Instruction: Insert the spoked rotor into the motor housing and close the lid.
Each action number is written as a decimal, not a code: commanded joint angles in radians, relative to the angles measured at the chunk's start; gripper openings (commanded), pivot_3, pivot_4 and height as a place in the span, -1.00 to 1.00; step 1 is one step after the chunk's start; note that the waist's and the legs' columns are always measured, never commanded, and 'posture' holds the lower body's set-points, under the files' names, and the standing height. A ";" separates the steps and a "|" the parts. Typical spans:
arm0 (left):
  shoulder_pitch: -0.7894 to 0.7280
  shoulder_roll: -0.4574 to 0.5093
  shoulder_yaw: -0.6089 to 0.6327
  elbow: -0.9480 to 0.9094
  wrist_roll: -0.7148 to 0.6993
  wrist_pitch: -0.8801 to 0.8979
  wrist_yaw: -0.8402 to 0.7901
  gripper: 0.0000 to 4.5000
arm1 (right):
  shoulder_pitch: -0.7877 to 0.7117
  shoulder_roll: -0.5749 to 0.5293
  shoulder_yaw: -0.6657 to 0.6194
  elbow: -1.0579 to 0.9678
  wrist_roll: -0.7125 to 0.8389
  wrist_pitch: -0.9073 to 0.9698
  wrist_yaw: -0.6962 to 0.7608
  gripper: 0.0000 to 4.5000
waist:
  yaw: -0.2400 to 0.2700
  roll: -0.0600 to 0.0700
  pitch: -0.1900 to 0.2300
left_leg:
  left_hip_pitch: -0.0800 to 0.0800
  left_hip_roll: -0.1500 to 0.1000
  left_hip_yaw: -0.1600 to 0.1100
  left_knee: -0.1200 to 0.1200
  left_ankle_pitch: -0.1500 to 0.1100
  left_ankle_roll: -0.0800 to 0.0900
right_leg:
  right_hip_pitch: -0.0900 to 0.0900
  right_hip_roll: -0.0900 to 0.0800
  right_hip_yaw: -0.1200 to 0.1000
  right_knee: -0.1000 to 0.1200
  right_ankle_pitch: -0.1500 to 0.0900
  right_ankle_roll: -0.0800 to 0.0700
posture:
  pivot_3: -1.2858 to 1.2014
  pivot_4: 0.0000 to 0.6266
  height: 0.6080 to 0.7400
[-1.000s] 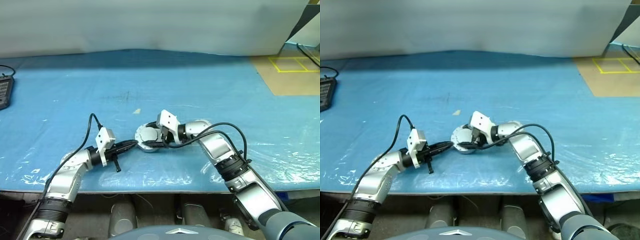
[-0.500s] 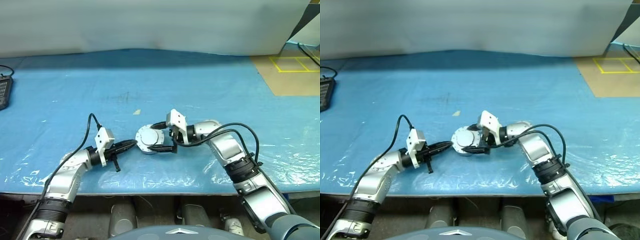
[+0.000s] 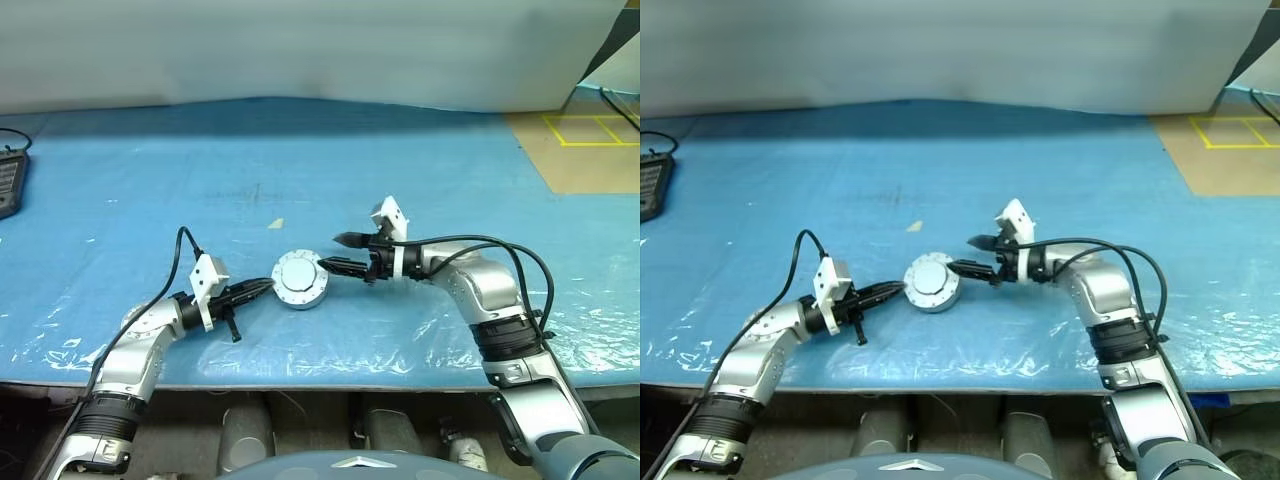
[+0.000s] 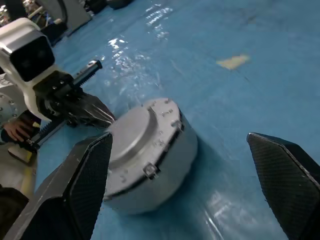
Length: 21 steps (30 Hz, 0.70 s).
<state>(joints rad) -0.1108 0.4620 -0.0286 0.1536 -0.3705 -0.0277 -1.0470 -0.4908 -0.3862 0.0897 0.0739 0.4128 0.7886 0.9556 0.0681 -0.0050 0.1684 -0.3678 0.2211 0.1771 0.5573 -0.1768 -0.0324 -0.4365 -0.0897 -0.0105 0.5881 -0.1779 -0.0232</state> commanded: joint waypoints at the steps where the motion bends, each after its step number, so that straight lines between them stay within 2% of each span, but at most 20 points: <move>1: 0.005 -0.002 -0.006 0.036 0.025 -0.015 0.000 -1.00 | 0.002 -0.006 -0.063 -0.035 0.096 0.122 -0.016 1.00 | 0.001 0.000 0.000 | 0.000 0.000 0.000 0.000 0.000 0.000 | 0.000 0.000 0.000 0.000 0.000 0.000 | 0.03 -0.52 1.00; 10: -0.001 -0.010 -0.007 0.060 0.026 -0.040 0.003 -1.00 | 0.044 0.033 -0.107 -0.124 0.261 0.391 -0.084 1.00 | 0.004 0.000 0.000 | 0.000 0.000 0.000 0.000 0.000 0.000 | 0.000 0.000 0.000 0.000 0.000 0.000 | 0.03 -0.52 1.00; 15: 0.000 -0.012 -0.005 0.056 0.025 -0.039 0.006 -1.00 | 0.029 0.075 -0.117 -0.128 0.292 0.432 -0.139 1.00 | 0.003 0.000 0.000 | 0.000 0.000 0.000 0.000 0.002 -0.003 | 0.000 0.000 0.000 0.000 -0.002 0.004 | 0.03 -0.52 1.00; 21: 0.001 -0.012 -0.003 0.051 0.025 -0.037 0.009 -1.00 | 0.029 0.073 -0.071 -0.125 0.268 0.414 -0.169 1.00 | 0.004 0.000 0.000 | -0.001 0.000 0.000 0.000 0.002 -0.004 | 0.000 0.000 0.000 0.000 -0.002 0.004 | 0.03 -0.52 1.00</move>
<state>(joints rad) -0.1164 0.4512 -0.0261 0.2015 -0.3590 -0.0688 -1.0385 -0.4553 -0.3125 0.0102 -0.0199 0.6717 1.2111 0.7945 0.0718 -0.0048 0.1683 -0.3687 0.2213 0.1771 0.5574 -0.1747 -0.0361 -0.4371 -0.0898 -0.0108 0.5880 -0.1803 -0.0191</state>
